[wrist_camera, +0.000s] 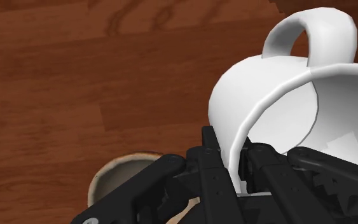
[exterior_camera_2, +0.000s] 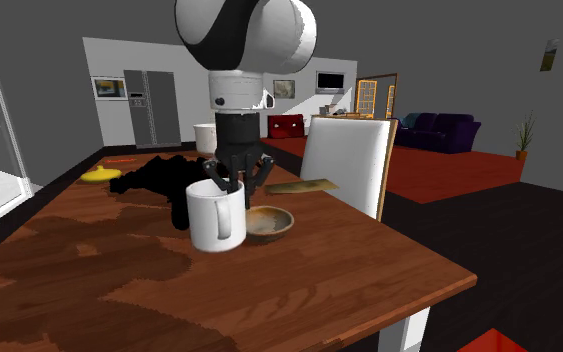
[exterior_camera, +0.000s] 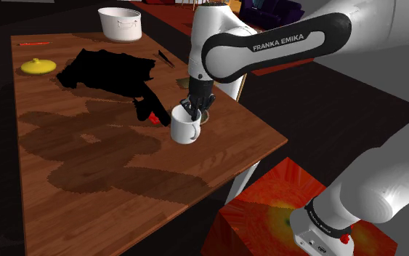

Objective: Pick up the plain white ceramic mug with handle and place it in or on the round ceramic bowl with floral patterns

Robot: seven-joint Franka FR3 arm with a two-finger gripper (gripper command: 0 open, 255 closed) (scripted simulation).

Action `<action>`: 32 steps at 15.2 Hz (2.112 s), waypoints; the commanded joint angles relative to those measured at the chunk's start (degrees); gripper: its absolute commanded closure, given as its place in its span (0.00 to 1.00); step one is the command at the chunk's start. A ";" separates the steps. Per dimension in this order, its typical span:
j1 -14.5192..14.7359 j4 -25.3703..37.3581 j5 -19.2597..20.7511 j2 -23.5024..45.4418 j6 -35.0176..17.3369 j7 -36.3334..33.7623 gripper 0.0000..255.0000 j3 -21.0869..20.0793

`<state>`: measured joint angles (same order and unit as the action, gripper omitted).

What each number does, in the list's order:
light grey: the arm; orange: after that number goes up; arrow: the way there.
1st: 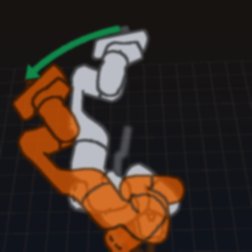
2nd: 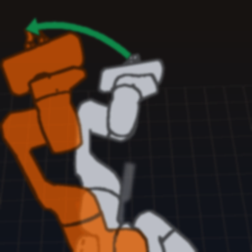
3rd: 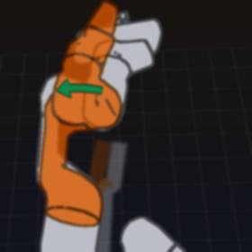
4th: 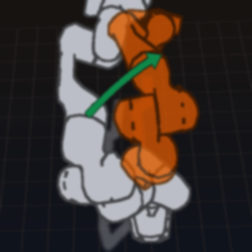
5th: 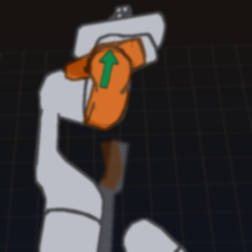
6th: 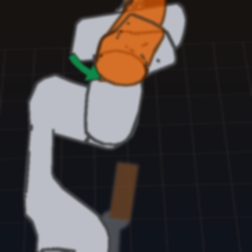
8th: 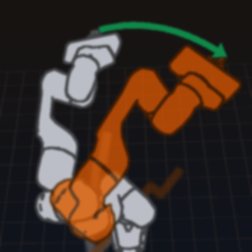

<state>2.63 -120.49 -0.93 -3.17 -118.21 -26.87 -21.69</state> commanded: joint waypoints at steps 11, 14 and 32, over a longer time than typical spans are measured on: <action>-4.51 12.33 2.26 6.52 6.14 8.20 1.00 4.60; -6.03 17.18 3.11 9.97 7.64 10.98 1.00 6.04; -7.74 17.00 4.95 17.55 0.06 13.80 1.00 7.94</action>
<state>-5.06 -102.67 4.00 14.39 -117.29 -13.08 -13.77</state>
